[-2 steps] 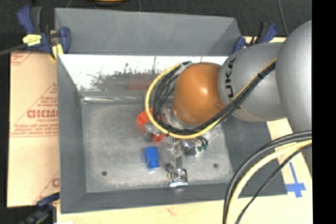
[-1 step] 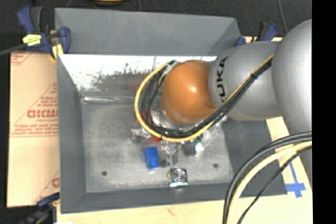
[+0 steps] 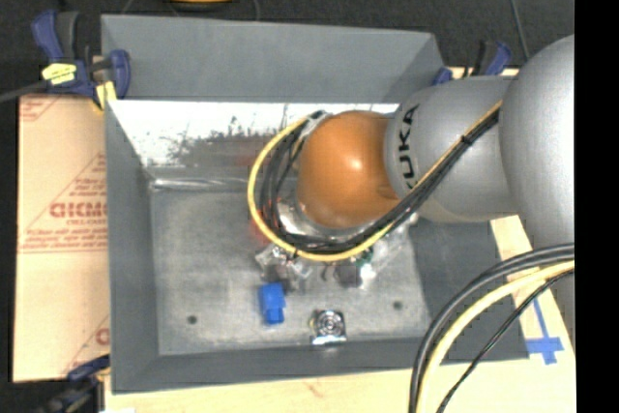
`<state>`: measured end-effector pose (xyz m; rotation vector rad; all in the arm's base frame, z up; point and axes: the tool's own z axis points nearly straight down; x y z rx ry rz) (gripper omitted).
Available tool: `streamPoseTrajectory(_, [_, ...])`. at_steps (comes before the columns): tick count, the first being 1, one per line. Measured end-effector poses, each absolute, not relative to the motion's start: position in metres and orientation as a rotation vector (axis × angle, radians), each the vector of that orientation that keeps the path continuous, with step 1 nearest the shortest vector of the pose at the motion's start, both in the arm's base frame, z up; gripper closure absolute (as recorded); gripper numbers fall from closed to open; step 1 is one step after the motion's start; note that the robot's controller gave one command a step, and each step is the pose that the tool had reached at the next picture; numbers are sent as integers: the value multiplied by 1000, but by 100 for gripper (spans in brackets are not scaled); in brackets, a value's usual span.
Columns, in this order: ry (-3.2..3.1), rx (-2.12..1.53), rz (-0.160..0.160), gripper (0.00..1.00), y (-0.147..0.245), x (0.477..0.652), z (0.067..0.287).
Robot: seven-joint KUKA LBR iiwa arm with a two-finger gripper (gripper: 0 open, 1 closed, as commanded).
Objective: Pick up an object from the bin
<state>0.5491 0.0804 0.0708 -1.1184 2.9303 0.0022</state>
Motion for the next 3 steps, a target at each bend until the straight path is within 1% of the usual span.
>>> streamPoseTrajectory(1, [2932, -1117, 2, 0, 80, 549, 71])
streamPoseTrajectory(2, [2871, -1278, 4, 0, 101, 496, 70])
streamPoseTrajectory(3, [2893, -1209, -6, 0, 63, 553, 71])
